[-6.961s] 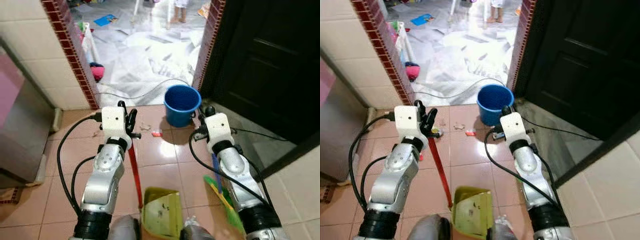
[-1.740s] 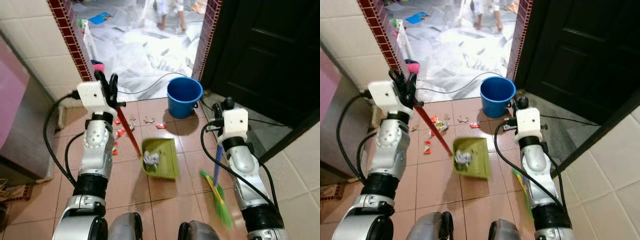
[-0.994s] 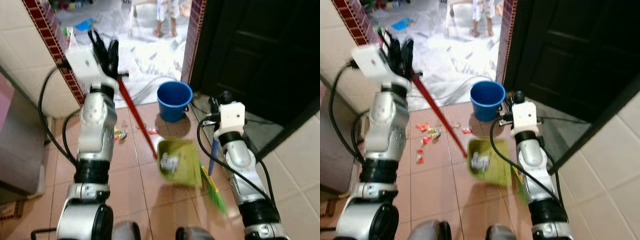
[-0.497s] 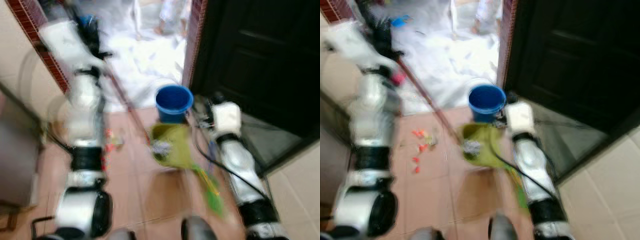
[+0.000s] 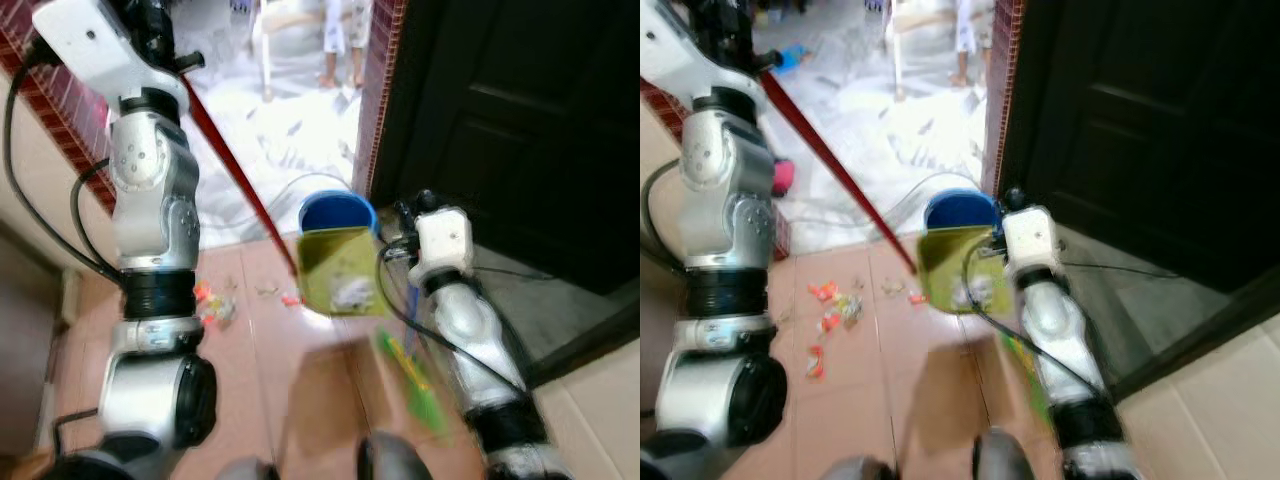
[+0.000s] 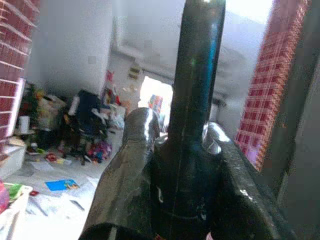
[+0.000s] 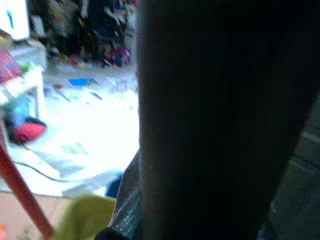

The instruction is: Sweep floor

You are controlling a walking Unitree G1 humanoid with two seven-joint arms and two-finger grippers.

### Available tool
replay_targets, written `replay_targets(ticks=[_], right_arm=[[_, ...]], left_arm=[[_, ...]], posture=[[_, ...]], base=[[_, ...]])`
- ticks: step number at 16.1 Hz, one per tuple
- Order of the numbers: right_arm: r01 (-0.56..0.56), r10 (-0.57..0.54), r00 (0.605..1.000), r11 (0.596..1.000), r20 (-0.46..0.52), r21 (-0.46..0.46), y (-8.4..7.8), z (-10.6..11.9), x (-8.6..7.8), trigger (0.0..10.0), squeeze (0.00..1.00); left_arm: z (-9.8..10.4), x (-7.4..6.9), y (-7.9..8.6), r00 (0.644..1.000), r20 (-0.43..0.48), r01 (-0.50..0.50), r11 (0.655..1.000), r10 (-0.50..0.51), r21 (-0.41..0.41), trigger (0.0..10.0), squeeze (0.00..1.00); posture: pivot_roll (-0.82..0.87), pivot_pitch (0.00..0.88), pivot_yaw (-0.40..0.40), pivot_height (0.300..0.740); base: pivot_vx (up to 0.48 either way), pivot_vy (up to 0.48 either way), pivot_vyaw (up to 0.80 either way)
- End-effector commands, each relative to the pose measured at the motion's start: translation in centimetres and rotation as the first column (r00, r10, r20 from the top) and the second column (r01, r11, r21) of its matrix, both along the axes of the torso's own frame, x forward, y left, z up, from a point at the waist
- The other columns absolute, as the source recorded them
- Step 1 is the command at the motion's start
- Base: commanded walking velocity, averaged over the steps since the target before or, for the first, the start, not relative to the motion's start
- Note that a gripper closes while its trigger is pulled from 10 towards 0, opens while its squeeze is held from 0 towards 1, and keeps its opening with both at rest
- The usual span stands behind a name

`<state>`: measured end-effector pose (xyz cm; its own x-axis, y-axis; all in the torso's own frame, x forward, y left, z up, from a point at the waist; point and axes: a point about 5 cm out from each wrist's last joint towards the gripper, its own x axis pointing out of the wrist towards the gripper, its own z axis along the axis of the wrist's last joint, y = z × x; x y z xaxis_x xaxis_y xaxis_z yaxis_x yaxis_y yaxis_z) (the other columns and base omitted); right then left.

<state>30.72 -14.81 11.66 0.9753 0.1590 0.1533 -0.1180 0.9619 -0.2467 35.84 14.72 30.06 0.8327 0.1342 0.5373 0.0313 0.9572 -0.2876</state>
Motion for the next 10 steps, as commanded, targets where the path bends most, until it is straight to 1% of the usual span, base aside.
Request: replay_targets(ticks=[1, 4, 5, 9, 10], right_arm=[[-0.019, 0.02, 0.998, 1.0, 0.059, -0.018, 0.6, 1.3, 0.3, 10.0, 0.0], [-0.025, 0.026, 0.998, 0.999, 0.061, -0.02, 0.7, 1.4, 0.3, 10.0, 0.0], [-0.028, 0.029, 0.998, 0.999, 0.06, -0.021, 0.7, 1.3, 0.3, 10.0, 0.0], [-0.034, 0.035, 0.998, 0.999, 0.06, -0.023, 0.8, 1.3, 0.3, 10.0, 0.0], [-0.036, 0.037, 0.998, 0.999, 0.059, -0.023, 0.9, 1.3, 0.3, 10.0, 0.0]], left_arm=[[2.0, -0.5, 1.2, 0.995, 0.088, -0.039, 0.997, 0.045, -0.074, 10.0, 0.0], [2.1, -0.3, 2.0, 0.992, 0.083, -0.09, 0.993, 0.096, -0.08, 10.0, 0.0], [2.2, -0.2, 2.3, 0.989, 0.084, -0.114, 0.991, 0.12, -0.067, 10.0, 0.0], [2.2, 0.1, 2.7, 0.985, 0.083, -0.149, 0.987, 0.153, -0.058, 10.0, 0.0], [1.9, 0.3, 2.7, 0.984, 0.075, -0.159, 0.986, 0.163, -0.059, 10.0, 0.0]], posture=[[-0.09, 0.029, 0.028, 0.74], [-0.1, 0.025, 0.027, 0.74], [-0.1, 0.023, 0.026, 0.74], [-0.1, 0.024, 0.024, 0.74], [-0.1, 0.024, 0.024, 0.74]], base=[[0.416, 0.24, 0.0], [0.415, 0.24, 0.0], [0.416, 0.24, 0.0], [0.414, 0.24, 0.0], [0.431, 0.0, 0.0]])
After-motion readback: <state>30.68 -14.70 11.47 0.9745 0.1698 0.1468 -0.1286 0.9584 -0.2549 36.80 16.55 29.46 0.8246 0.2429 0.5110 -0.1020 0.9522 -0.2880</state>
